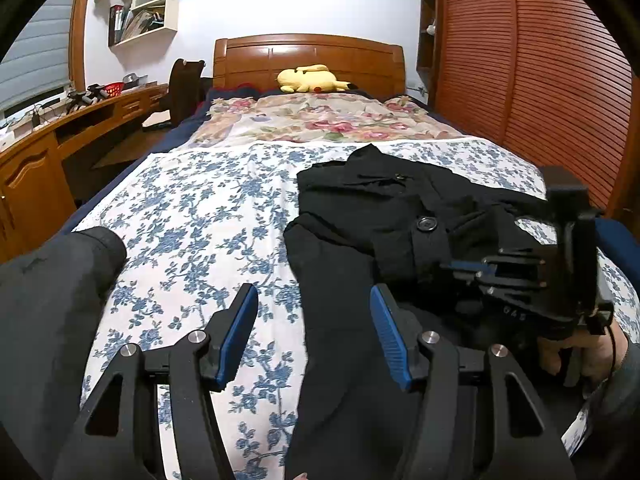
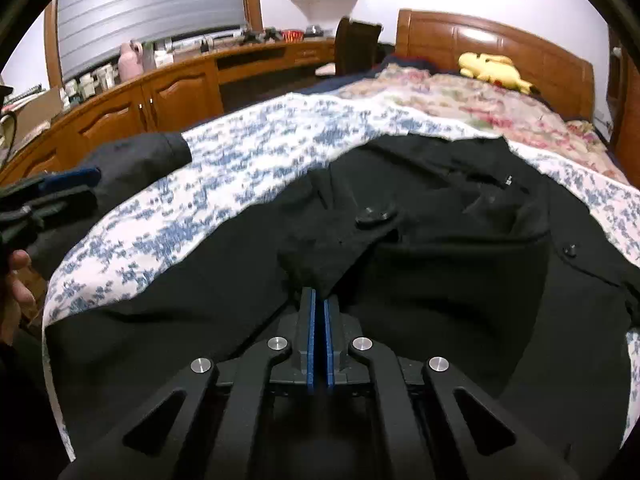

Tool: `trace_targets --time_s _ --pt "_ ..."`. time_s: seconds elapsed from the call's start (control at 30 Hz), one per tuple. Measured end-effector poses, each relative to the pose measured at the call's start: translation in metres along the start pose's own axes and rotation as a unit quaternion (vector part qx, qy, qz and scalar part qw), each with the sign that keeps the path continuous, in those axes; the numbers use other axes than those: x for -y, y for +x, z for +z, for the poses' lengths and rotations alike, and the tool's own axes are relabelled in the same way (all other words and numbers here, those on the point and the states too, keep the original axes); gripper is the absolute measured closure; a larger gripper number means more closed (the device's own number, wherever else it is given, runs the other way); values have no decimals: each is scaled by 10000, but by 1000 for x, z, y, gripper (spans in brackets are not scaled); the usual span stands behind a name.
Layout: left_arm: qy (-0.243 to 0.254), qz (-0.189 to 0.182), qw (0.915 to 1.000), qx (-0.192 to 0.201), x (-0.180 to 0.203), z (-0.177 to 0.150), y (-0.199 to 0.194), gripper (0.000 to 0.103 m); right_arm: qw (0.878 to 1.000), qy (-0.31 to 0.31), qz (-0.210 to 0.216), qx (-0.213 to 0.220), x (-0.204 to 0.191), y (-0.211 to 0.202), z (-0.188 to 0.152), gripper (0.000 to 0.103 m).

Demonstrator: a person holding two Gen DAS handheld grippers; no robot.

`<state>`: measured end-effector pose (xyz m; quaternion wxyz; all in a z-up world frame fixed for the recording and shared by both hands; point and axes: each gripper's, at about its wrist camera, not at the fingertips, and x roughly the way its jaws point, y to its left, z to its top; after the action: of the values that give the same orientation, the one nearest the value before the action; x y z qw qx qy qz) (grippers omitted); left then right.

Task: Fold large clothes

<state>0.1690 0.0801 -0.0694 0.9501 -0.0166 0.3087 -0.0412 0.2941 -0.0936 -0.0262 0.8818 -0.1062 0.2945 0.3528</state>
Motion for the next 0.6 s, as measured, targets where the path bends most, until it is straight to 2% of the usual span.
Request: trace_targets --time_s 0.17,0.37,0.47,0.6 --pt "44 -105 9999 48 16 5 4 44 9981 243 29 561 7 -33 -6 101" --pt "152 -234 9994 187 44 15 8 44 9914 599 -323 1120 43 -84 -25 101" --pt "239 -332 9990 185 61 17 13 44 9884 758 -545 1201 61 -101 -39 101" --pt "345 -481 9981 142 83 20 21 44 9857 1011 -790 1097 82 -112 -58 101"
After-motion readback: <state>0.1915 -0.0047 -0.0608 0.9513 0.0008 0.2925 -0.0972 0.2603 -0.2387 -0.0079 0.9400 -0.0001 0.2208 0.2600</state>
